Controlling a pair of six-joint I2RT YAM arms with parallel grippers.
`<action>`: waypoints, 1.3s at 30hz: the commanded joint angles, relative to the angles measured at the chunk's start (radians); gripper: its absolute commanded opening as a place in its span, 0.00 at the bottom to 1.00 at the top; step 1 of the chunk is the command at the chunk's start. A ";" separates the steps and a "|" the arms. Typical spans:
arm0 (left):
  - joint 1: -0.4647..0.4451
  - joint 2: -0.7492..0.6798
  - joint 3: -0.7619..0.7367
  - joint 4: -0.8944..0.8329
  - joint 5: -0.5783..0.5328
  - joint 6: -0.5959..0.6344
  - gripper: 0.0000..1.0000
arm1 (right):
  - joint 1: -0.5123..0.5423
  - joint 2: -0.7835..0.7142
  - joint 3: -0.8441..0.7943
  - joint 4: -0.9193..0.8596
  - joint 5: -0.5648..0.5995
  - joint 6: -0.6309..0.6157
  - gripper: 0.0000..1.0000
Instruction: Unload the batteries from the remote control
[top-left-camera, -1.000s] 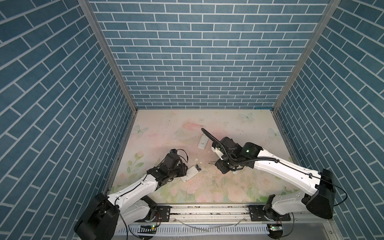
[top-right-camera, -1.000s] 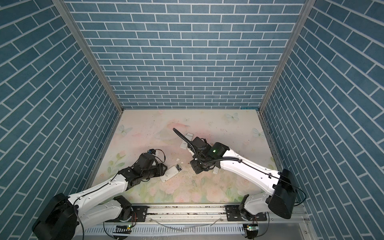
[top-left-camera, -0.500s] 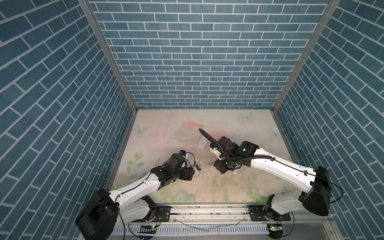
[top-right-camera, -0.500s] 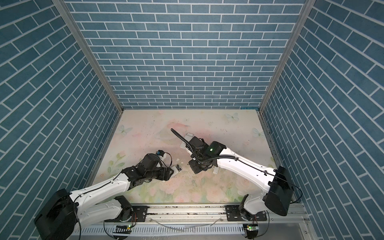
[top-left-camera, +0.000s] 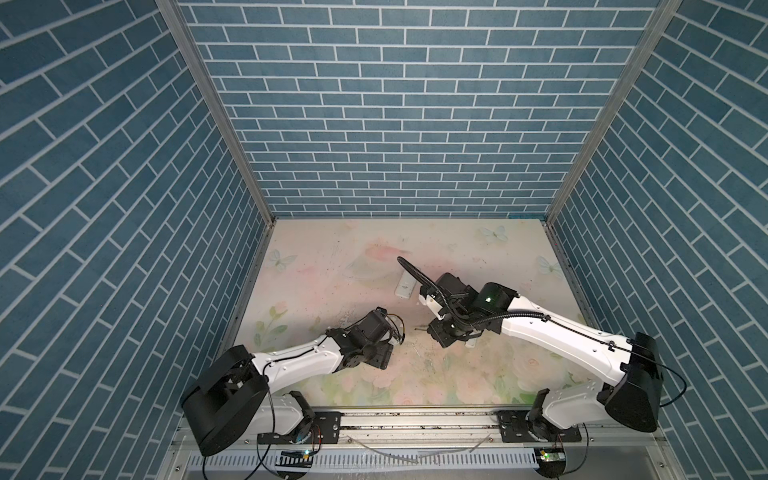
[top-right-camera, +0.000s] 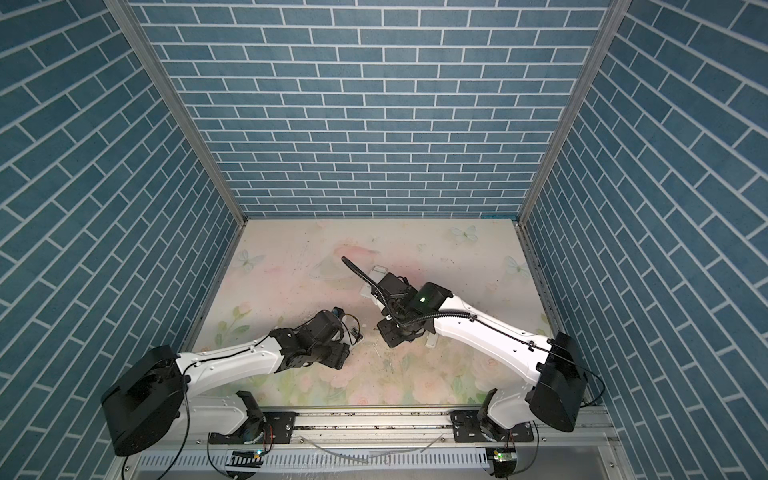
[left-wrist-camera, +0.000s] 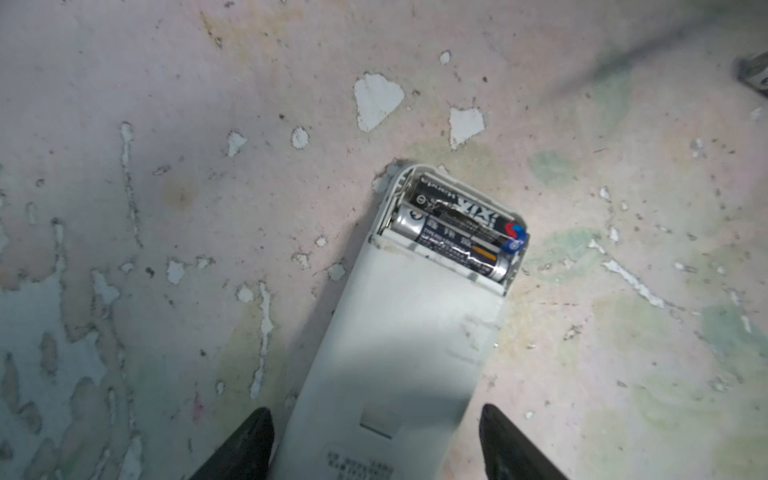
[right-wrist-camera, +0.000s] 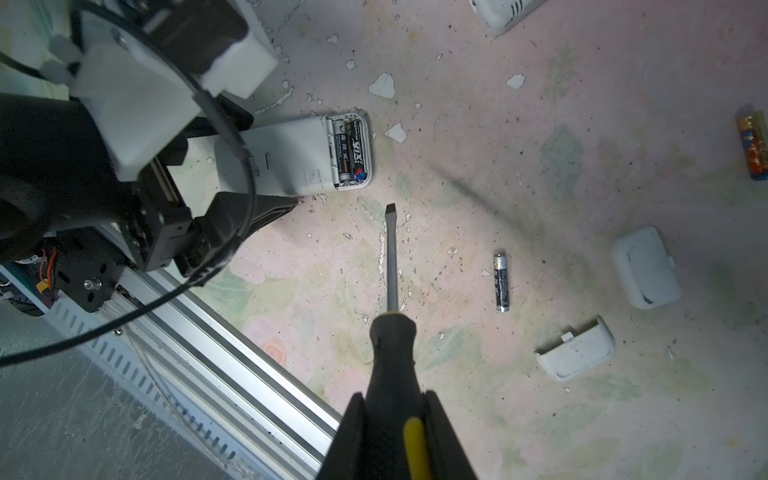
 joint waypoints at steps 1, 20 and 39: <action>-0.012 0.023 0.015 -0.007 -0.034 0.018 0.73 | 0.004 0.012 0.027 0.010 -0.014 0.007 0.00; -0.095 0.042 -0.032 0.160 0.052 0.146 0.53 | 0.003 0.044 0.015 0.011 -0.023 -0.015 0.00; -0.147 0.114 -0.020 0.183 0.045 0.195 0.50 | 0.000 0.072 -0.048 0.011 -0.064 -0.011 0.00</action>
